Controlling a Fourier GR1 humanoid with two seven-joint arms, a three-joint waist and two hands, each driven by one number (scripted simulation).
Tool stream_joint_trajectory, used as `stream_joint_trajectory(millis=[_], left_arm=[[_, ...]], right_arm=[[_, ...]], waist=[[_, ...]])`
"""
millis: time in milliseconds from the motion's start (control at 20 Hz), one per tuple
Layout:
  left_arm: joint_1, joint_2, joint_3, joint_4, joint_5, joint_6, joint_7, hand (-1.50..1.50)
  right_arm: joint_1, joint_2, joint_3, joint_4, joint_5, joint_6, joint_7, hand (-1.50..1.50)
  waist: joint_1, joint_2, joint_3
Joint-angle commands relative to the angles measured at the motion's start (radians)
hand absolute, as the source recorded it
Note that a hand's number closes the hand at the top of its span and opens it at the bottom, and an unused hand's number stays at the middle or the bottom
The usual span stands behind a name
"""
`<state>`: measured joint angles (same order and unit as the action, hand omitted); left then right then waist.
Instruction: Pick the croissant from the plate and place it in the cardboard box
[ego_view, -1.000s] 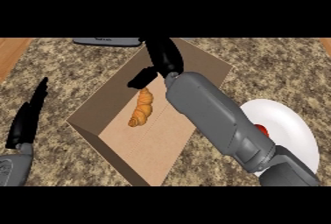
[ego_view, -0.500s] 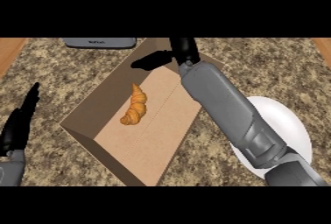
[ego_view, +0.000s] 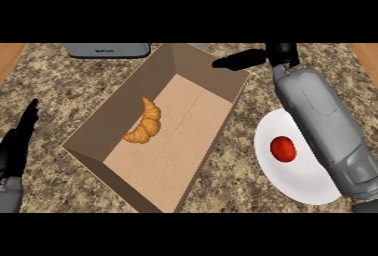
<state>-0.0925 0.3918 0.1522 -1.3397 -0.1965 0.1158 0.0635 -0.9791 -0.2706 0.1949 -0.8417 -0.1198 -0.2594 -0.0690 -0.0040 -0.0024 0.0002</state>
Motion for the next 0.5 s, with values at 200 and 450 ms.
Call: stream_joint_trajectory(millis=[200,450], left_arm=[[0.025,-0.017,-0.003,-0.055,-0.009,-0.003,0.042,0.0],[-0.042,0.006,0.02,0.005,-0.023,-0.009,0.03,0.0]], right_arm=[[0.188,-0.244,-0.115,-0.084,-0.063,0.244,-0.083,-1.5],[0.244,-0.362,-0.163,-0.071,-0.084,0.422,-0.119,-1.5]], waist=[[0.001,0.0,0.0],[-0.003,0.002,0.0]])
